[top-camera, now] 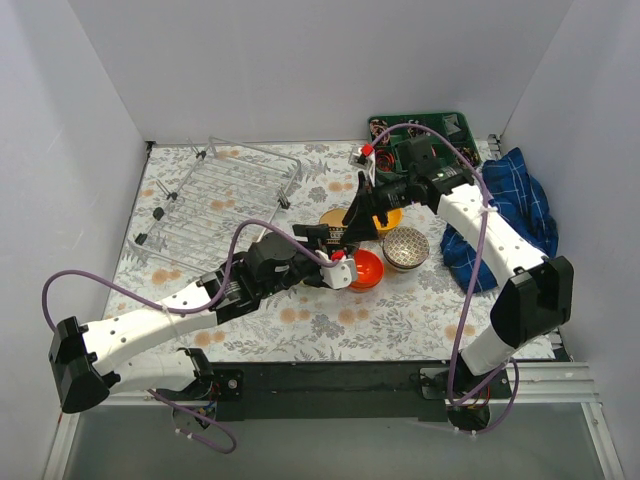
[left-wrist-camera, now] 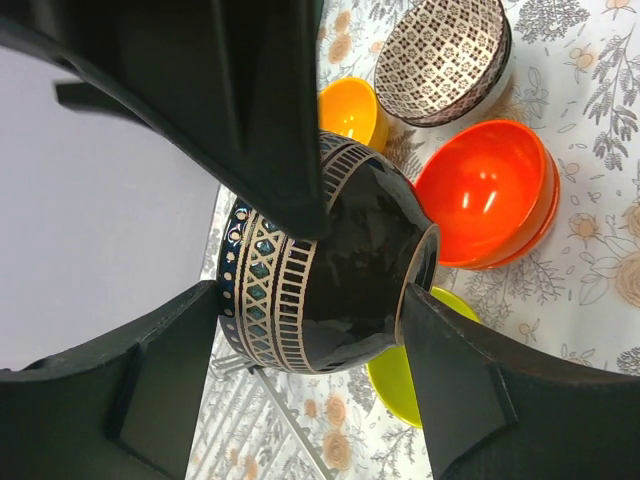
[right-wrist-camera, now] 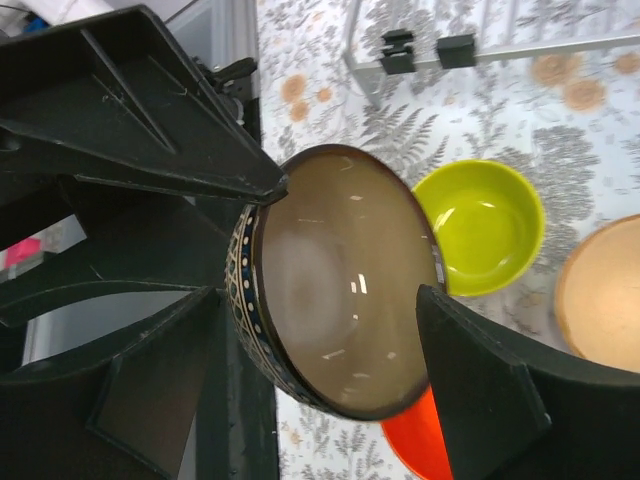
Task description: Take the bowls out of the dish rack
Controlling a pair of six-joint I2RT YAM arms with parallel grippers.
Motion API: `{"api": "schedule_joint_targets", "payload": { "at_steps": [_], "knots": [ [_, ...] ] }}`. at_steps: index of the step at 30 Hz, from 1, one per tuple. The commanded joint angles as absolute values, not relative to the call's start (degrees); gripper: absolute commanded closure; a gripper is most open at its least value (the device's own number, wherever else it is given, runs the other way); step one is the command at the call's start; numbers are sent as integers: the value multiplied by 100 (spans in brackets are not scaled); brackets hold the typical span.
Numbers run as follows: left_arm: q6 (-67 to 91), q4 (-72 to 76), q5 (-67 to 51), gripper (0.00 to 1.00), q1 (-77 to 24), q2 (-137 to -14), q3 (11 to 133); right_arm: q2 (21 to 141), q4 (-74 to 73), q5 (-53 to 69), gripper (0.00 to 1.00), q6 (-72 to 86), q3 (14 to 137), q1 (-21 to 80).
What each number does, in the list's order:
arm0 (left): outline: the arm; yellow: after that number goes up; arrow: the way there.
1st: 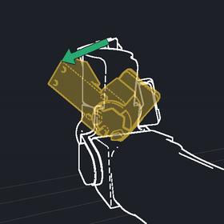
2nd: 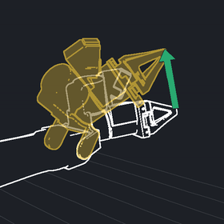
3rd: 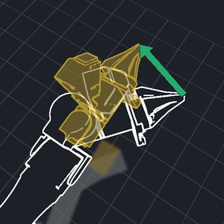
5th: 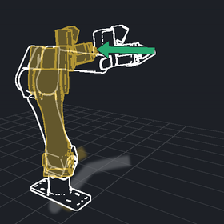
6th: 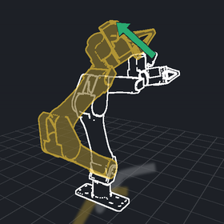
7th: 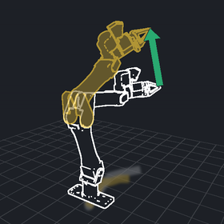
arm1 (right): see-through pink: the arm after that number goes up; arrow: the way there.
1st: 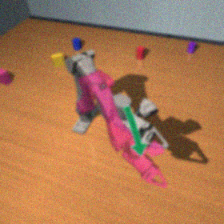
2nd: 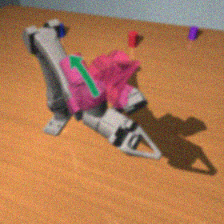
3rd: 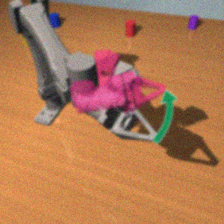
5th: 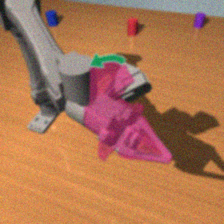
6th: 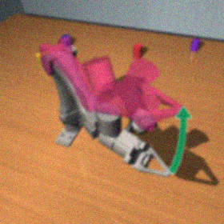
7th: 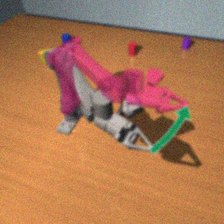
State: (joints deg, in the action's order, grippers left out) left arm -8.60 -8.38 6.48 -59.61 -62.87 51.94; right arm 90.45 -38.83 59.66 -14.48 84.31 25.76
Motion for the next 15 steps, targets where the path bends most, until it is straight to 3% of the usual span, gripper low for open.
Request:
{"api": "schedule_joint_targets", "payload": {
  "at_steps": [1,4,7,8,11,15],
  "knots": [
    [-1213,-123,809,100,-6029,-6179,5168,9202,-4446,6591,15,-1907,8710,2742],
    [-1283,-36,835,100,-6029,-6214,5080,9316,-4746,6741,27,-2144,8780,2786],
    [-1248,-35,835,99,-6029,-6240,5010,9404,-4869,6776,56,-2232,8806,2795],
    [-1239,-35,844,97,-6038,-6232,4984,9422,-4878,6776,75,-2241,8815,2795],
    [-1090,175,1001,87,-6029,-6232,4826,9448,-4887,6680,98,-2268,8877,2795],
    [-696,351,1248,66,-6029,-6161,4579,9492,-4869,6329,99,-2259,9026,2786]
  ]
}}
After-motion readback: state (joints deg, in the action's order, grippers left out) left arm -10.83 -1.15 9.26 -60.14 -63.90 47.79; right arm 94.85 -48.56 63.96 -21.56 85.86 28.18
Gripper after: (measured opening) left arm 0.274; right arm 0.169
